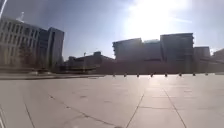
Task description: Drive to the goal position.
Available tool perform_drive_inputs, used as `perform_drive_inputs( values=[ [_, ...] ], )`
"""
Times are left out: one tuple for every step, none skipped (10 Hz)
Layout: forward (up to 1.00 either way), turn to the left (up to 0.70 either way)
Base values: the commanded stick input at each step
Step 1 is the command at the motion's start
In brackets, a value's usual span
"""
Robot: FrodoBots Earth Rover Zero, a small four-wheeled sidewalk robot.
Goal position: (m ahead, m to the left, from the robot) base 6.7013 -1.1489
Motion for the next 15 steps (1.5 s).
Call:
perform_drive_inputs(
  values=[
    [0.02, 0.01],
    [0.17, 0.05],
    [0.33, 0.1],
    [0.48, 0.15],
    [0.63, 0.2],
    [0.79, 0.24],
    [0.94, 0.29],
    [1.0, 0.26],
    [1.0, 0.17],
    [1.0, 0.08],
    [1.0, -0.01],
    [1.0, -0.09],
    [1.0, -0.09],
    [1.0, -0.09],
    [1.0, -0.09]
  ],
)
